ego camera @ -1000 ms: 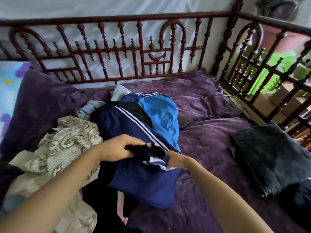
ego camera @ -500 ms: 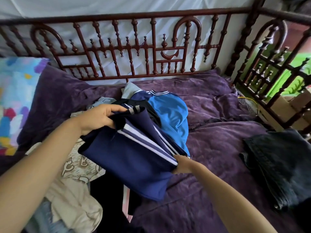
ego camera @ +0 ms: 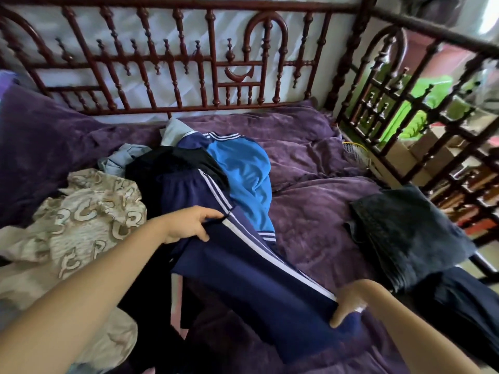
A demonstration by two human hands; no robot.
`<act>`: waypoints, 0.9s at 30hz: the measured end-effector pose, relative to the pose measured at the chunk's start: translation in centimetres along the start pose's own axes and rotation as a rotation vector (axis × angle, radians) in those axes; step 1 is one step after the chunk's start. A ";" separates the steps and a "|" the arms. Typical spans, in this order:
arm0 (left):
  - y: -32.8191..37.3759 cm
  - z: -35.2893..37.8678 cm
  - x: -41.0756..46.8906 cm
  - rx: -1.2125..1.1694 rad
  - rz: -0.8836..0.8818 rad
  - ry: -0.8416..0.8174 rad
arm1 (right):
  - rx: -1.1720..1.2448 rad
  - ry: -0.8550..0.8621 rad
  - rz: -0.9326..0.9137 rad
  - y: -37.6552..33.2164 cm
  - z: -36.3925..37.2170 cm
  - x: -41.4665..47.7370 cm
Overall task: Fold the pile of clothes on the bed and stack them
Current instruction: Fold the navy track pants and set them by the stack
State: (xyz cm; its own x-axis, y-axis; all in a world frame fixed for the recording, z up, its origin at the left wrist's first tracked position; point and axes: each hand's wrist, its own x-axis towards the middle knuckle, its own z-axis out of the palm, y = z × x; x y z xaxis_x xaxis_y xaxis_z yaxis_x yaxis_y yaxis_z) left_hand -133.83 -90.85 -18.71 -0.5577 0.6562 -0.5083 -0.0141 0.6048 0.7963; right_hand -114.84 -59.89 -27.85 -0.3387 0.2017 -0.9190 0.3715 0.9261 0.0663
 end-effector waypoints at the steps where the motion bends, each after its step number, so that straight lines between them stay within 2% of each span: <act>1: -0.2 1.3 0.7 0.004 0.003 -0.037 | 0.009 -0.027 0.042 1.1 0.7 -0.4; 5: -0.3 5.4 2.9 -0.013 0.031 -0.096 | 0.131 -0.027 0.107 4.2 3.1 -0.9; 10: -0.1 3.9 5.1 0.013 0.080 0.050 | 0.465 0.140 -0.026 5.3 4.4 1.3; 16: 2.8 0.6 8.8 0.321 0.164 0.122 | 0.802 0.268 -0.161 3.2 4.1 4.7; 18: 3.2 -0.7 11.0 0.447 0.157 0.146 | 0.935 0.265 -0.215 2.1 3.6 5.0; 21: 2.5 -2.6 15.4 0.590 0.078 0.190 | 1.060 0.293 -0.228 1.2 2.9 6.7; 23: 0.8 -3.5 18.3 0.596 -0.002 0.312 | 1.064 0.269 -0.217 1.0 3.0 8.8; 27: -4.8 -0.4 18.7 0.530 -0.328 0.527 | 1.074 0.169 -0.177 -1.0 4.0 11.5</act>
State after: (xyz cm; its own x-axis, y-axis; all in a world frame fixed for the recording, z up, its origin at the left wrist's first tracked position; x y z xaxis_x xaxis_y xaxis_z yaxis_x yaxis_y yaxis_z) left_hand -144.48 -81.67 -31.96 -0.9125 0.1904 -0.3621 0.0767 0.9490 0.3059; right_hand -115.64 -59.77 -40.03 -0.5447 0.2108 -0.8117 0.8367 0.2031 -0.5086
